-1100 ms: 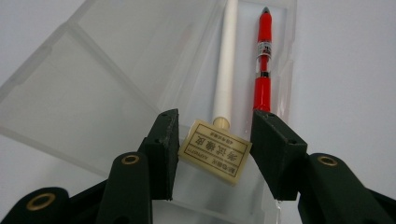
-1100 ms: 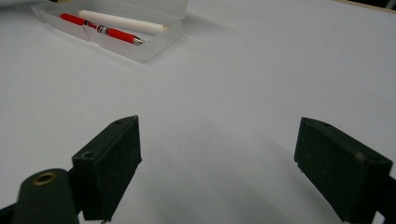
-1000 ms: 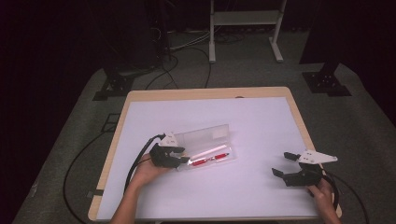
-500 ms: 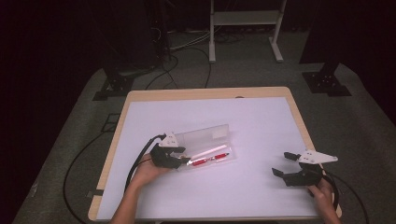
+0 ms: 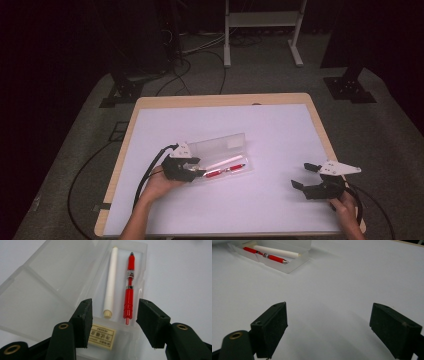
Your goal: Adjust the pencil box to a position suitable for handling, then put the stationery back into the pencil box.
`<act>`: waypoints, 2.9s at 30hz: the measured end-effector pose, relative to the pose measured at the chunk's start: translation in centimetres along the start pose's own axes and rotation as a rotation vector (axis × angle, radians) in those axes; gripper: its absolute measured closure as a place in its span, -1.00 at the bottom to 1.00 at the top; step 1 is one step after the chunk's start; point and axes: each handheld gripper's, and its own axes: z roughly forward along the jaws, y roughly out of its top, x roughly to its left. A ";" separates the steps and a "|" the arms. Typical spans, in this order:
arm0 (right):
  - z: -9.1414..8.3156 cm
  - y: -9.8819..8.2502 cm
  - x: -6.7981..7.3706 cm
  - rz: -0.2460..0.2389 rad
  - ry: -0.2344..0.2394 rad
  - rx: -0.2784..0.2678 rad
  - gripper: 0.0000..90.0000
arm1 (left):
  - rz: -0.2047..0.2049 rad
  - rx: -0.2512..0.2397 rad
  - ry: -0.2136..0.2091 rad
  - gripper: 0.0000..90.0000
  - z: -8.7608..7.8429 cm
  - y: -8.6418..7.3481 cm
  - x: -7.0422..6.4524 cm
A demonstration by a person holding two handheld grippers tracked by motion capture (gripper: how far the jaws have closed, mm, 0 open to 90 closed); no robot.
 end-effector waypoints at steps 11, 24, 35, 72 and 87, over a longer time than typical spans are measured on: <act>0.1 0.0 0.0 0.001 -0.005 0.002 -0.69 | 0.005 -0.023 -0.017 -0.05 -0.7 0.3 -1.0; 0.1 0.0 0.0 0.002 -0.009 0.007 -0.69 | -0.006 -0.035 0.000 -0.13 -1.4 -0.4 -1.6; 0.1 0.0 0.1 -0.002 -0.013 0.008 -0.69 | -0.017 -0.045 0.012 -0.17 -2.2 -1.3 -1.8; 0.2 0.1 0.1 0.000 -0.015 0.019 -0.69 | -0.056 -0.069 0.066 -0.26 -5.4 -4.5 -2.6; 0.2 0.1 0.1 -0.005 -0.013 0.020 -0.69 | -0.070 -0.065 0.082 -0.27 -6.2 -5.5 -2.8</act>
